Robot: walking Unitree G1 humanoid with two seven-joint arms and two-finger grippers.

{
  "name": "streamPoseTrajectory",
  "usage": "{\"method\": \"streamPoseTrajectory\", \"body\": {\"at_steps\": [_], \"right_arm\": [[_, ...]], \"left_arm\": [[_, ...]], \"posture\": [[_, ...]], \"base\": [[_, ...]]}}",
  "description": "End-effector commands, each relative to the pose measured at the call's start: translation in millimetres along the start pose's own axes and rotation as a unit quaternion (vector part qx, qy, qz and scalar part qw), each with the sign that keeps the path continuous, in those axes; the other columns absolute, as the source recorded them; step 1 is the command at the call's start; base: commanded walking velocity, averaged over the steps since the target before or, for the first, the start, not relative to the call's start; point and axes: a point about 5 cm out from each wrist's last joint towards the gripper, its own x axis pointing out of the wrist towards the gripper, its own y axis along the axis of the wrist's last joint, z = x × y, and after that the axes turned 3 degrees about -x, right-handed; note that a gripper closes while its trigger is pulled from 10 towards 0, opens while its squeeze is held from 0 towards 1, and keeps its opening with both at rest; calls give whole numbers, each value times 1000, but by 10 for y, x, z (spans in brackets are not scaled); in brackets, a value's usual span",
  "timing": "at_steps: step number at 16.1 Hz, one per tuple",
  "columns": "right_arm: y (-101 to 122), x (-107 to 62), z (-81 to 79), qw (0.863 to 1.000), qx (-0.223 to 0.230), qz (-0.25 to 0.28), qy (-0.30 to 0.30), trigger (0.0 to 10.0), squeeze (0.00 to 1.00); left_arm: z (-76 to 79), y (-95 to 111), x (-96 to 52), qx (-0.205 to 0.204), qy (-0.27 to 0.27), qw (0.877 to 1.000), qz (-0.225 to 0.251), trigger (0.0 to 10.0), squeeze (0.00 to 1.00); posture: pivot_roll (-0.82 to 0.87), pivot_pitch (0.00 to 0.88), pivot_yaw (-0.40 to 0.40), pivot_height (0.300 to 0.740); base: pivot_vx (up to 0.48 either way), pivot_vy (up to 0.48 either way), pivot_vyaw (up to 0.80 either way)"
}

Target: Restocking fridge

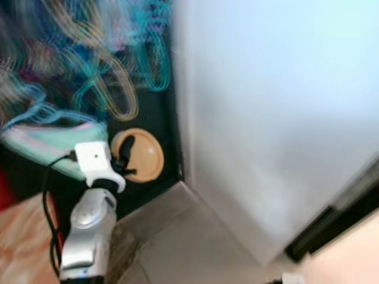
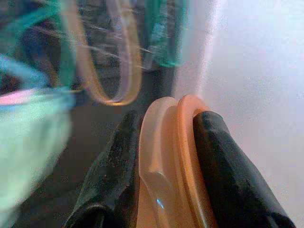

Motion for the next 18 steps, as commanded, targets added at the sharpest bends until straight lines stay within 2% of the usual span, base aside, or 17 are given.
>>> {"method": "streamPoseTrajectory", "body": {"at_steps": [1,7,12,14,15,18], "right_arm": [[-58,-18,37,1000,-2,-7,-4,10000,0],[-62,-20,36,1000,-1,-8,-4,10000,0],[-60,-19,43,1000,-2,-8,-5,10000,0],[-57,-18,43,1000,-1,-8,-6,10000,0],[-52,-16,41,1000,-1,-7,-6,10000,0],[-44,-14,38,1000,0,-7,-6,10000,0]], "left_arm": [[93,11,10,-9,-17,1000,5,10000,0],[37,-57,-4,4,-8,1000,-14,10000,0],[-173,-228,-47,9,25,998,-59,10000,0],[-285,-410,-79,13,40,994,-101,10000,0],[-369,-598,-119,4,51,989,-140,10000,0],[-581,-982,-253,-6,81,973,-216,10000,0]], "posture": [[23,44,79,740],[27,61,79,740],[24,67,76,740],[21,68,77,740],[24,68,76,740],[23,66,78,740]], "base": [[0,0,-775],[0,0,-775],[0,0,-775],[0,0,-775],[0,0,-775],[0,0,-775]]}}
